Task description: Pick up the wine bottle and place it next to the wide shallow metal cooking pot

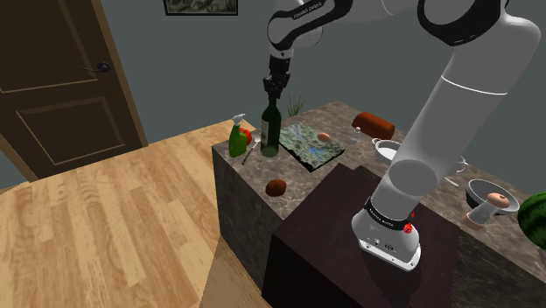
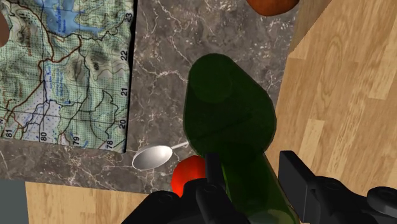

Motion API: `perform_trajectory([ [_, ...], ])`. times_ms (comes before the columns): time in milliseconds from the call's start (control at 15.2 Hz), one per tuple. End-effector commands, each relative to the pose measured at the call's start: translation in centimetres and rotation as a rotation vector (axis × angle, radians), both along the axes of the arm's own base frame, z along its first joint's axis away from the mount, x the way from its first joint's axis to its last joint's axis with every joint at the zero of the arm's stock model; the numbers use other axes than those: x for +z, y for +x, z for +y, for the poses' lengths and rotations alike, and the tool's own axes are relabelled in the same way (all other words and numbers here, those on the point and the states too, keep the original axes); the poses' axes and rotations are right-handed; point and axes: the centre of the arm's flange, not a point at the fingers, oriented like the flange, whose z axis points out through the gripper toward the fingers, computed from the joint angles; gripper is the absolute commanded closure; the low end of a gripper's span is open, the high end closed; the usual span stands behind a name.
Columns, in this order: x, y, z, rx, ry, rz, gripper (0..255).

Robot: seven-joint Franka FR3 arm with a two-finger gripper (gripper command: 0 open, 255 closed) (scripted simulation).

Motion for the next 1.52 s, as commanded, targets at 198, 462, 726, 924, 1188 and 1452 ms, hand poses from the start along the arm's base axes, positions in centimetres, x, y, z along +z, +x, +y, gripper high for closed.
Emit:
perform_trajectory([
  [198, 2.8, -0.1, 0.0, 0.0, 0.0, 0.0, 255],
  [462, 4.9, -0.1, 0.0, 0.0, 0.0, 0.0, 255],
  [726, 7.0, -0.1, 0.0, 0.0, 0.0, 0.0, 255],
  [924, 8.6, -0.1, 0.0, 0.0, 0.0, 0.0, 255],
  [1188, 10.7, -0.1, 0.0, 0.0, 0.0, 0.0, 255],
  [1452, 12.8, -0.1, 0.0, 0.0, 0.0, 0.0, 255],
])
